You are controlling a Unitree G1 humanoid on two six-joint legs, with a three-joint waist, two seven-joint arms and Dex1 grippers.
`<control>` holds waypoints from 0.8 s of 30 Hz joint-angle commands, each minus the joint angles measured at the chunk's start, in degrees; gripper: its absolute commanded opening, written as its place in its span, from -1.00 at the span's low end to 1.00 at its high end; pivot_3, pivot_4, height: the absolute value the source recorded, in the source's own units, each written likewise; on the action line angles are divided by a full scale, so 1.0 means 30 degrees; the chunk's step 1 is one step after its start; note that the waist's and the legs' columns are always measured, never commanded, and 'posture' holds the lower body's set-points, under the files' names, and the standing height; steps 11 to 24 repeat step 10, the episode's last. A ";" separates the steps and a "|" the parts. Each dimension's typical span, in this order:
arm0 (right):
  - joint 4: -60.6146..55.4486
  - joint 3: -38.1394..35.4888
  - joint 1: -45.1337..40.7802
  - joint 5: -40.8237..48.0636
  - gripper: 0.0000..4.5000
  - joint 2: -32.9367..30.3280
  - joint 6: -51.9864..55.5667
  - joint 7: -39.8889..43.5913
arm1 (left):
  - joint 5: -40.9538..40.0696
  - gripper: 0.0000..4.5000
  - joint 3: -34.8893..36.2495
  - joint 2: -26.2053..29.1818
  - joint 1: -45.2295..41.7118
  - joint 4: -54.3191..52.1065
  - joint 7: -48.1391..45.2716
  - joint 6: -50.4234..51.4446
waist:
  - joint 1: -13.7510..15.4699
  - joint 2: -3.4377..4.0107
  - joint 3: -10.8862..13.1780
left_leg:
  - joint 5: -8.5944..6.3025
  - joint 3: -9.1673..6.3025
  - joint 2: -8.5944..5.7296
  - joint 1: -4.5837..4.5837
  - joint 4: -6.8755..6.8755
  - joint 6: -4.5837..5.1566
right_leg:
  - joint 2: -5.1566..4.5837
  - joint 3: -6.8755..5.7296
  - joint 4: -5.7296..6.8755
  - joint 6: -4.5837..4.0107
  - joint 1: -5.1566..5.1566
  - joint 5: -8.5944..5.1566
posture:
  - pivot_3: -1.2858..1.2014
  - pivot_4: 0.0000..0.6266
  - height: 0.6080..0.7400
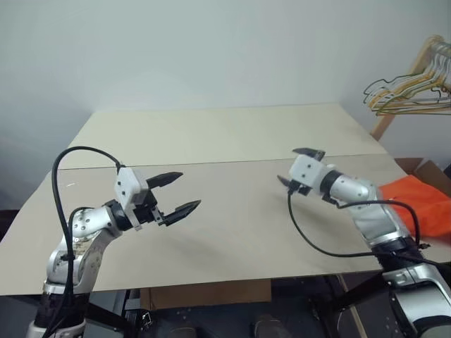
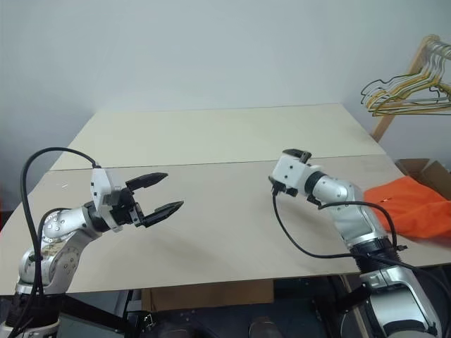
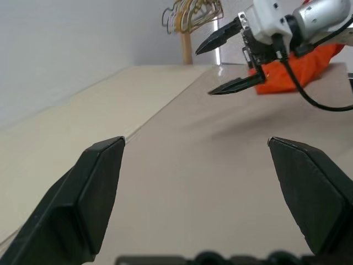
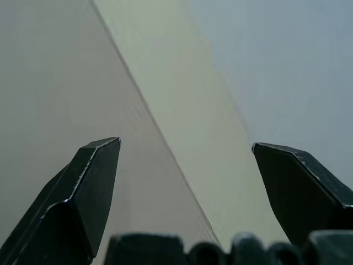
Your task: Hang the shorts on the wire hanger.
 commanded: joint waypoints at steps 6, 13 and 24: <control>-0.1107 0.0194 -0.0083 -0.0208 0.97 0.0072 -0.1226 0.2216 | 0.0611 1.00 -0.0003 0.0165 0.0913 -0.0914 0.0880 -0.0050 | 0.0616 -0.0067 0.0002 | 0.0004 0.0008 0.0013 0.0024 0.0002 -0.0003 | 0.0021 0.0000 0.0011 -0.0019 0.0002 0.0012 | 0.09 -1.00 1.00; -0.0934 0.0193 -0.0054 -0.0703 0.97 0.0216 -0.1230 0.2142 | 0.0955 1.00 -0.0305 0.0344 0.0837 -0.0697 0.0764 0.0029 | 0.0898 -0.0085 0.0002 | 0.0007 0.0016 0.0013 0.0023 0.0002 -0.0005 | 0.0022 -0.0003 0.0008 -0.0023 0.0002 0.0014 | 0.09 -1.00 1.00; -0.0934 0.0193 -0.0054 -0.0703 0.97 0.0216 -0.1230 0.2142 | 0.0955 1.00 -0.0305 0.0344 0.0837 -0.0697 0.0764 0.0029 | 0.0898 -0.0085 0.0002 | 0.0007 0.0016 0.0013 0.0023 0.0002 -0.0005 | 0.0022 -0.0003 0.0008 -0.0023 0.0002 0.0014 | 0.09 -1.00 1.00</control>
